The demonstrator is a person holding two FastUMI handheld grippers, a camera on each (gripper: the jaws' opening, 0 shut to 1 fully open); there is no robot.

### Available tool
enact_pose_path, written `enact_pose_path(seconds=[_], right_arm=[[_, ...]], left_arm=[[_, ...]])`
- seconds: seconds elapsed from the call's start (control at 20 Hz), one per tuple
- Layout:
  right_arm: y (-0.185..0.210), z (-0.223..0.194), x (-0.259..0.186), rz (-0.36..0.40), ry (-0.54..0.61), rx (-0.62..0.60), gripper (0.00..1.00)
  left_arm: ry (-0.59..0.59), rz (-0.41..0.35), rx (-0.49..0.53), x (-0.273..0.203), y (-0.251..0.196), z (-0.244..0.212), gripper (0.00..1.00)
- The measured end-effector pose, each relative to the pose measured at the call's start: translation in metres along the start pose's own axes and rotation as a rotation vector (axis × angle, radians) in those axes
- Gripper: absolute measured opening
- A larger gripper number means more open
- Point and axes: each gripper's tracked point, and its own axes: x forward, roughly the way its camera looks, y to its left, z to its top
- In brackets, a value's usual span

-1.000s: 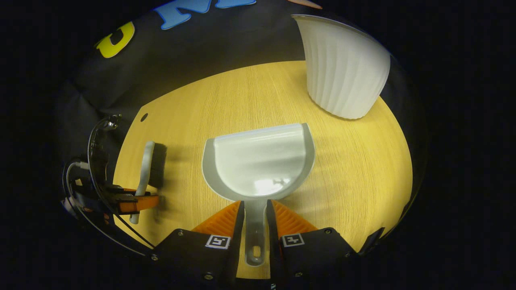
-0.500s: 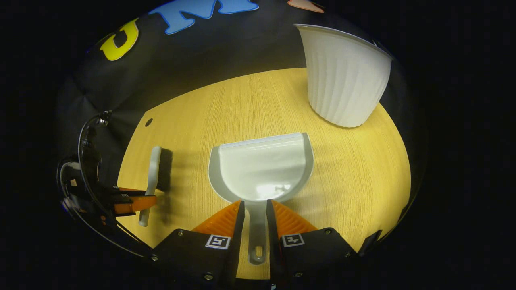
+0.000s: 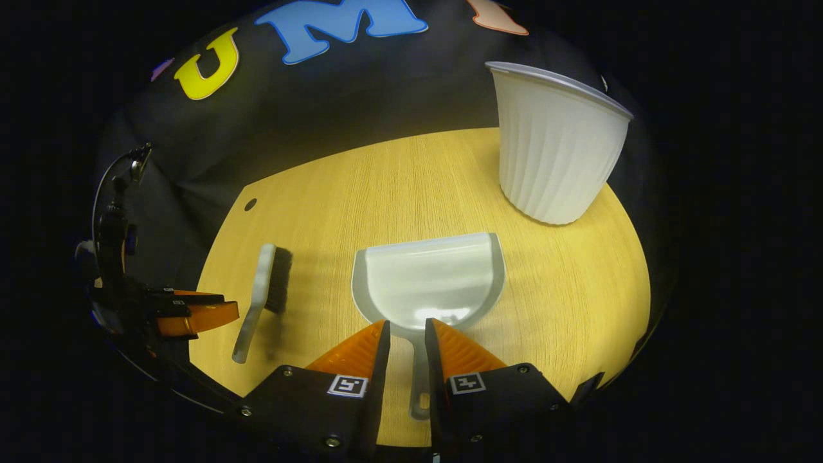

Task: Pick up the small broom and dustpan from the desktop, sweep the trash into the dustpan with the broom, and then empty the trash into the garbage bin.

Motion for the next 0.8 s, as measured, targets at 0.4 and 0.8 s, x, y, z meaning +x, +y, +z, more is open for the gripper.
enact_pose_path(seconds=[0.4, 0.8], right_arm=[[0.003, 0.03, -0.029, -0.012, -0.097, -0.004, 0.32], [-0.002, 0.051, -0.051, -0.016, -0.166, 0.02, 0.32]], left_arm=[[-0.121, 0.016, 0.024, -0.053, -0.006, 0.021, 0.53], [-0.202, 0.016, 0.022, -0.086, -0.011, 0.032, 0.53]])
